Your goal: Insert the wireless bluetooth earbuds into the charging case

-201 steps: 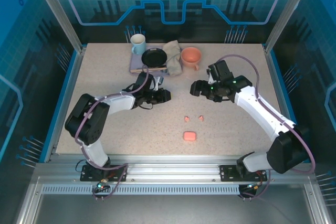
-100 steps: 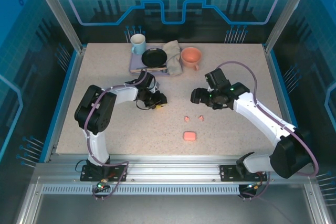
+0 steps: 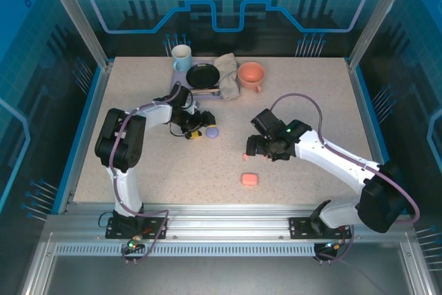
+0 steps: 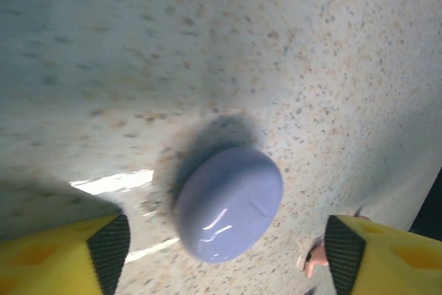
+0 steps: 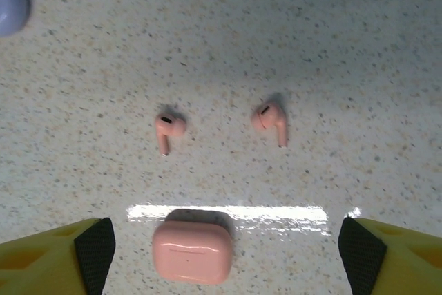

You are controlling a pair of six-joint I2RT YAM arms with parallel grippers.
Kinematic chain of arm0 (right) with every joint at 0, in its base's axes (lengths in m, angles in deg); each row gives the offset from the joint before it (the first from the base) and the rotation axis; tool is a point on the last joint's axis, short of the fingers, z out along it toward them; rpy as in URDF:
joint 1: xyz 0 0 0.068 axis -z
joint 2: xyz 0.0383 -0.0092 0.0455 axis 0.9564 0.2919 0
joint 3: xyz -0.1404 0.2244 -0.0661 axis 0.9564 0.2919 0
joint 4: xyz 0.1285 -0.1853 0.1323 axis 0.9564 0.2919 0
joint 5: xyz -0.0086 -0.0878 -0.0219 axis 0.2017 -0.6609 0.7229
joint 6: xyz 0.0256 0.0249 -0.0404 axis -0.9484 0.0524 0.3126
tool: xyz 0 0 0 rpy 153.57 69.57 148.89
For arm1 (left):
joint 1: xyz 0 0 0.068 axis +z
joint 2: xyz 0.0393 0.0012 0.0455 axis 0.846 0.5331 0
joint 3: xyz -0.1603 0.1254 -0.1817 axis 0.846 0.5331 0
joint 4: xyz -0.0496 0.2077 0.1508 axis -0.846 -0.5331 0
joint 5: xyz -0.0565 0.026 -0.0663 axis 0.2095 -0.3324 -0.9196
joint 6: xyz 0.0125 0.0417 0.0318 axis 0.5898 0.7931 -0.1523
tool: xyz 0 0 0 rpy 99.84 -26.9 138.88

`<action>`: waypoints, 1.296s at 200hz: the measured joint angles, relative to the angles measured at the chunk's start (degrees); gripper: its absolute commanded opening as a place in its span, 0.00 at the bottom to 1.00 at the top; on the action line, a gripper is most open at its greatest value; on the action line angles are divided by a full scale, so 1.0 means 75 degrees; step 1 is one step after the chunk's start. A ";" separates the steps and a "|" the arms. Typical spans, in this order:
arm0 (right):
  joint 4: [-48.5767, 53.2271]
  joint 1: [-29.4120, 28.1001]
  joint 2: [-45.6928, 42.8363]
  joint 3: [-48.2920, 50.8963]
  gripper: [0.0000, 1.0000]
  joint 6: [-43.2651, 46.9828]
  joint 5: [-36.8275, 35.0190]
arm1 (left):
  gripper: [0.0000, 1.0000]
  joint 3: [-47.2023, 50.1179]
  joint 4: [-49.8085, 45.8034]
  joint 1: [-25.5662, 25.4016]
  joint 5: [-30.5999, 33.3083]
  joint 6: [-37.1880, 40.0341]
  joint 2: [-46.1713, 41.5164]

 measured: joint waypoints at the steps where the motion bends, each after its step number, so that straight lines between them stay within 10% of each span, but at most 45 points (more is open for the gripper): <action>1: 0.0009 -0.0012 0.0000 0.0000 0.89 -0.0015 -0.0012 | 0.93 0.0000 -0.0015 0.0009 0.0012 0.0000 -0.0009; 126: 0.0472 -0.1422 0.2294 -0.0041 0.92 -0.1268 -0.0318 | 0.99 0.1947 -0.0650 0.0440 0.2804 0.0067 -0.6344; 259: -0.0047 -0.1830 0.1944 -0.0239 0.92 -0.0749 -0.0154 | 0.99 0.2771 -0.0239 0.0440 0.2815 -0.0149 -0.6703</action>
